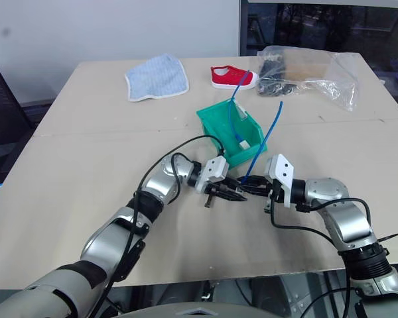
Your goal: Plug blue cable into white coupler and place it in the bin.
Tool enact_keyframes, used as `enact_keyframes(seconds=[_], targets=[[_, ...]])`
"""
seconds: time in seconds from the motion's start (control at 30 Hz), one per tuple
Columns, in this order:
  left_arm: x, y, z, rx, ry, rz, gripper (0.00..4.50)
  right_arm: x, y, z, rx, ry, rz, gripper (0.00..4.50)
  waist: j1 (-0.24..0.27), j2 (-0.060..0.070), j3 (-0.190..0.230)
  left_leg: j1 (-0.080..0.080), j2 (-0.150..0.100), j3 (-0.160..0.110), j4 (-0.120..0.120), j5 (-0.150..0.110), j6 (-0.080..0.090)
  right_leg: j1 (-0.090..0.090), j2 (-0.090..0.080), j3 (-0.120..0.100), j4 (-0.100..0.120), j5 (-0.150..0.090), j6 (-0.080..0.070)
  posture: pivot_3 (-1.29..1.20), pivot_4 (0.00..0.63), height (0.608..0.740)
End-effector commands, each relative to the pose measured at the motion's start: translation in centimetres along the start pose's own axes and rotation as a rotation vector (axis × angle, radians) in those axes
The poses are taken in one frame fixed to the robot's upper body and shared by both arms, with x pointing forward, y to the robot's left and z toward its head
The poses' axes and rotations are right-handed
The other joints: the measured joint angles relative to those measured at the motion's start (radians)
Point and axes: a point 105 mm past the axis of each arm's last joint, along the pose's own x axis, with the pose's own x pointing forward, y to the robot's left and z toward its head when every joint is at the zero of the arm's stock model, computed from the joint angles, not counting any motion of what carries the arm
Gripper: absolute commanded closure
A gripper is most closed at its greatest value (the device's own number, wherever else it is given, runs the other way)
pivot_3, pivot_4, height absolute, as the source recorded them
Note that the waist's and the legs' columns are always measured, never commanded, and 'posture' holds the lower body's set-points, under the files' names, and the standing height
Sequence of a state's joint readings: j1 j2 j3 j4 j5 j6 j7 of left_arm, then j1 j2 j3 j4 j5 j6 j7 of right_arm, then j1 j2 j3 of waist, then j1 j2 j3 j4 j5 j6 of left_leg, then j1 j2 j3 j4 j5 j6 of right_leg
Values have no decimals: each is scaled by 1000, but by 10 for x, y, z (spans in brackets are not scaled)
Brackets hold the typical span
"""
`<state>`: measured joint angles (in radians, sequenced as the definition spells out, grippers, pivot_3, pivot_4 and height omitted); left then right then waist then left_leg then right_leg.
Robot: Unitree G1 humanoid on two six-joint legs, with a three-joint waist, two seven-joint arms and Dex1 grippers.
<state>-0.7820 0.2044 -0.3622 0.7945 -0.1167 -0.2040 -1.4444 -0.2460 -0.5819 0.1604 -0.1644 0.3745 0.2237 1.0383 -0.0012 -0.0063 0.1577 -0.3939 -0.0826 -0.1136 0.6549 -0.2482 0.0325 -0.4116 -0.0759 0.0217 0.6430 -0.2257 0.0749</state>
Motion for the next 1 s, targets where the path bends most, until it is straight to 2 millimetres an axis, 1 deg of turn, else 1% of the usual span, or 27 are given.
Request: enact_keyframes(seconds=[0.03, 0.2, 0.37, 0.4, 0.47, 0.53, 0.57, 0.63, 0.67, 0.7, 0.77, 0.8, 0.83, 0.87, 0.93, 1.0], targets=[[-1, -1, -4, 1, 25, -7, 3902, -3, -3, 1, -39, 7, -4, 4500, 0, 0, 0, 0, 0, 0, 0, 0, 0, 0, 0, 0, 0, 0, 0, 0, 150, 740], [-1, 0, -3, 3, 24, -7, 3902, 4, 3, -4, -61, 24, 35, 4500, -1, 0, 0, 0, 0, 0, 0, 0, 0, 0, 0, 0, 0, 0, 0, 0, 150, 740], [0, 1, -3, 2, 24, -8, 3902, 5, 6, -22, -51, 88, 67, 4500, -4, -1, -1, 1, 0, 0, 0, 0, 0, 1, 0, 0, 0, 0, 0, 0, 150, 740], [1, 0, -4, 2, 24, -9, 3902, 5, 6, -28, -38, 117, 73, 4500, -5, -2, -2, 1, 0, 0, 0, 0, 0, 1, 0, 0, 0, 0, 0, 0, 150, 740], [2, 1, -3, 4, 24, -9, 3902, 8, 11, -49, 65, 188, 89, 4500, -6, -3, -3, 1, 0, 0, 0, 0, 0, 1, 0, 0, 0, 0, 0, 0, 150, 740], [3, 1, -3, 7, 21, -5, 3902, 7, 17, -66, 128, 252, 112, 4500, -9, -6, -7, 4, 0, 0, 0, 0, 0, 3, 0, 0, 0, 0, 0, 0, 150, 740], [3, 2, -3, 8, 20, -3, 3902, 6, 20, -72, 137, 280, 124, 4500, -8, -7, -7, 8, 0, 0, 0, -2, 4, 7, 0, 0, 0, 0, 0, 0, 150, 740], [3, 3, -2, 9, 16, 5, 3902, -2, 30, -104, 138, 459, 173, 4500, -10, -8, -10, 15, 0, -1, -1, -3, 4, 15, 0, -1, -1, 0, 0, 0, 150, 740], [3, 4, -1, 9, 14, 8, 3902, -5, 34, -113, 135, 509, 192, 4500, -10, -8, -13, 17, 0, -1, -1, -3, 5, 18, 0, -1, -1, 0, 0, 0, 150, 740], [3, 4, -1, 9, 13, 11, 3902, -2, 33, -114, 147, 504, 184, 4500, -11, -11, -19, 19, 0, -1, -1, -3, 5, 18, 0, -1, -1, -1, 1, 0, 150, 740], [3, 4, -1, 8, 10, 15, 3902, 7, 27, -103, 151, 438, 160, 4500, -12, -13, -21, 27, 1, -2, -4, -3, 5, 26, 1, -1, -2, -3, 4, 0, 150, 740], [3, 4, -1, 8, 9, 19, 3902, 14, 22, -90, 151, 356, 143, 4500, -13, -14, -22, 33, 1, -3, -5, -3, 5, 32, 1, -2, -3, -4, 6, 0, 150, 740], [3, 4, -2, 8, 8, 22, 3902, 21, 16, -75, 157, 263, 116, 4500, -16, -14, -22, 34, 1, -3, -5, -3, 5, 34, 1, -2, -3, -5, 6, 0, 150, 740], [2, 4, -2, 7, 8, 26, 3902, 27, 8, -55, 185, 148, 86, 4500, -17, -14, -22, 34, 2, -4, -5, -3, 5, 34, 1, -2, -3, -5, 6, 0, 150, 740], [1, 4, -4, -1, 9, 36, 3902, 28, -2, -20, 232, -45, 60, 4500, -17, -13, -21, 33, 2, -5, -5, -3, 5, 33, 3, -2, -3, -5, 6, 0, 150, 740], [-1, 5, -5, -9, 10, 53, 3902, 24, -7, -1, 230, -135, 55, 4500, -18, -12, -20, 30, 2, -5, -5, -3, 4, 29, 3, 0, -2, -2, 2, 0, 150, 740]])
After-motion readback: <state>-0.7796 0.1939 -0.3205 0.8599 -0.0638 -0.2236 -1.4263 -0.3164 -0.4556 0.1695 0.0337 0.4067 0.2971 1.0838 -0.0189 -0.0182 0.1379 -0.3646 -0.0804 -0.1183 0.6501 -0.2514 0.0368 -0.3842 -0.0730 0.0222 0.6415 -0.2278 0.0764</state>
